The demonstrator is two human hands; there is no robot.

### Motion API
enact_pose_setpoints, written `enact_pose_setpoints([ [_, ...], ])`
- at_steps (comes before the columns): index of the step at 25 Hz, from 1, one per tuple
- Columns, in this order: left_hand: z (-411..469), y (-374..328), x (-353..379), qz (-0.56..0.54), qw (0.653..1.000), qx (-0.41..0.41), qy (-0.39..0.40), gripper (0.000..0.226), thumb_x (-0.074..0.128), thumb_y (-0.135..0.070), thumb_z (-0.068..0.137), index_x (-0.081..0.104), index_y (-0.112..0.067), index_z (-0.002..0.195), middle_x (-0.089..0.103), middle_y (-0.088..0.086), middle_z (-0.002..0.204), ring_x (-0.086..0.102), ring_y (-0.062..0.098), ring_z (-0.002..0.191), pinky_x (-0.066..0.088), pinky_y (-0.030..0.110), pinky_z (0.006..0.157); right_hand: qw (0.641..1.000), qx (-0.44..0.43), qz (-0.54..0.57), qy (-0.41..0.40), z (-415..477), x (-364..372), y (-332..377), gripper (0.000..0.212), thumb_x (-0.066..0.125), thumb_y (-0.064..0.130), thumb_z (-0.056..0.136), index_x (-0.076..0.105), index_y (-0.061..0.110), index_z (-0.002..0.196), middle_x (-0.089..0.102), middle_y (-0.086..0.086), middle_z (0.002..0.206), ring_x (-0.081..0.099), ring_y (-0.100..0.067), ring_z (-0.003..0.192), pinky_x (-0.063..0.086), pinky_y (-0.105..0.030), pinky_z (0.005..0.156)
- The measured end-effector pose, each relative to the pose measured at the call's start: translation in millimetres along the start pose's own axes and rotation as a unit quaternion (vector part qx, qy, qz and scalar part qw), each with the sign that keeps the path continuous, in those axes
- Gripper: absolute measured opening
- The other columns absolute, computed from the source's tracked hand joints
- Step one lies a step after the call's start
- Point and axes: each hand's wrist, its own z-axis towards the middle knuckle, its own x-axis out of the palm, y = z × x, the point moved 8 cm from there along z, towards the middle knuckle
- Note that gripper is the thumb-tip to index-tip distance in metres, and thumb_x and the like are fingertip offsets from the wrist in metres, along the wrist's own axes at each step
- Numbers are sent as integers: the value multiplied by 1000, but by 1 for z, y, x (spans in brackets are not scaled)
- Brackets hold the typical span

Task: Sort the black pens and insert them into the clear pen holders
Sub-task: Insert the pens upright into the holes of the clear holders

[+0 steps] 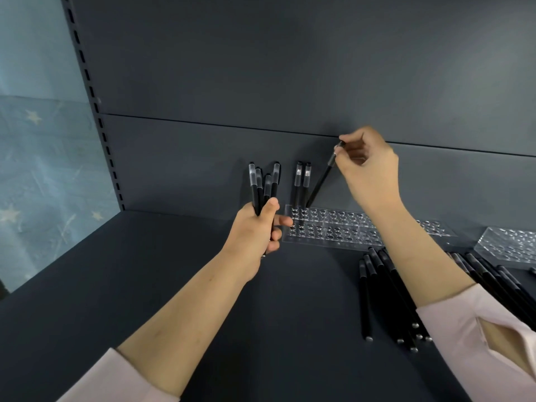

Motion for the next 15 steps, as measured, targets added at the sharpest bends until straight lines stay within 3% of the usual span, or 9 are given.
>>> enact_pose_setpoints([
  [10, -2, -3, -1, 16, 1000, 19, -7, 18, 54, -31, 98, 63, -15, 101, 69, 2, 74, 51, 8, 49, 38, 20, 41, 998, -20, -46, 28, 1, 5, 1, 8, 66, 9, 86, 67, 14, 92, 68, 5, 82, 59, 1, 69, 48, -9, 72],
  [13, -4, -2, -1, 23, 1000, 12, -5, 21, 53, -35, 99, 64, -17, 103, 69, -1, 66, 60, 11, 51, 43, 20, 42, 992, -28, -103, 68, -4, 17, -8, 9, 68, 10, 85, 72, 11, 93, 70, 2, 87, 64, -6, 74, 46, -7, 74],
  [15, -5, -2, 0, 28, 1000, 11, 1, 24, 52, -36, 99, 63, -16, 103, 67, -1, 62, 56, 11, 46, 39, 20, 40, 985, -61, -142, 79, -7, 24, -11, 10, 70, 9, 84, 74, 8, 93, 69, -3, 91, 64, -13, 74, 47, -11, 75],
])
